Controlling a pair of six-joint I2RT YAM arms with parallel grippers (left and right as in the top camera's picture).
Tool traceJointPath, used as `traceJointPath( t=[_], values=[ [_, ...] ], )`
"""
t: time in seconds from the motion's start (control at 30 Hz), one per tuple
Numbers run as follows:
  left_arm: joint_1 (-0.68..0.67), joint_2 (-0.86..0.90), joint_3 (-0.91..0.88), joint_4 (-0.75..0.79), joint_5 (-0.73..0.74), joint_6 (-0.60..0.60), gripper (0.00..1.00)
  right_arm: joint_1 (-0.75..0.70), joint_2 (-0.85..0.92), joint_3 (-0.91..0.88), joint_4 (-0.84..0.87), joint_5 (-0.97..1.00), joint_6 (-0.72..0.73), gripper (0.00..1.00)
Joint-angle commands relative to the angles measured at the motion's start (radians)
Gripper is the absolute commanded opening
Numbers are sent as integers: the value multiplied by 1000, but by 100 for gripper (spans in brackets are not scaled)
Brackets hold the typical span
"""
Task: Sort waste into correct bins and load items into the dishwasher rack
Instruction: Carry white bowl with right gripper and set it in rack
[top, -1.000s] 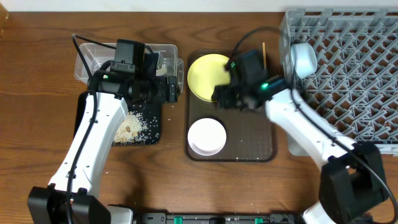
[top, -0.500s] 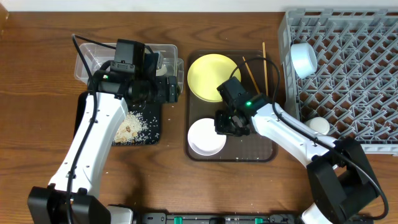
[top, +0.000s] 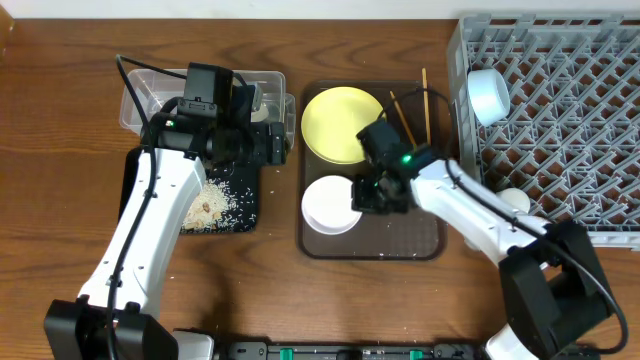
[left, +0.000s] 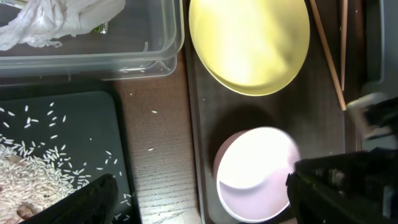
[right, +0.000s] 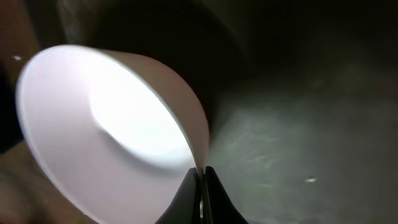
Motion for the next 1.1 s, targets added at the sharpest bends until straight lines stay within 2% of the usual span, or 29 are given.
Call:
traceJointPath(
  t=[0.0,0.17,0.23,0.4,0.47,0.67,0.87,1.07],
  values=[
    [-4,7,11,0,-9,2,89,-76,-117,108,-47,71,-78,1],
    [-4,7,11,0,-9,2,89,-180,-298,195,-160,365,-86,1],
    [-4,7,11,0,-9,2,90,-212,-381,201,-193,540,-104,1],
    [-4,7,11,0,-9,2,89,-225,-496,201,-331,977,-115,1],
    [-4,7,11,0,-9,2,89,-225,-511,201,-399,1090,-116,1],
    [-4,7,11,0,-9,2,89,-225,-467,198,-496,1212,-223,1],
    [-4,7,11,0,-9,2,89,-228,-343,195,-464,1400,-224,1],
    [-4,7,11,0,-9,2,90,-228,-176,195,-446,1549,-286,1]
  ],
)
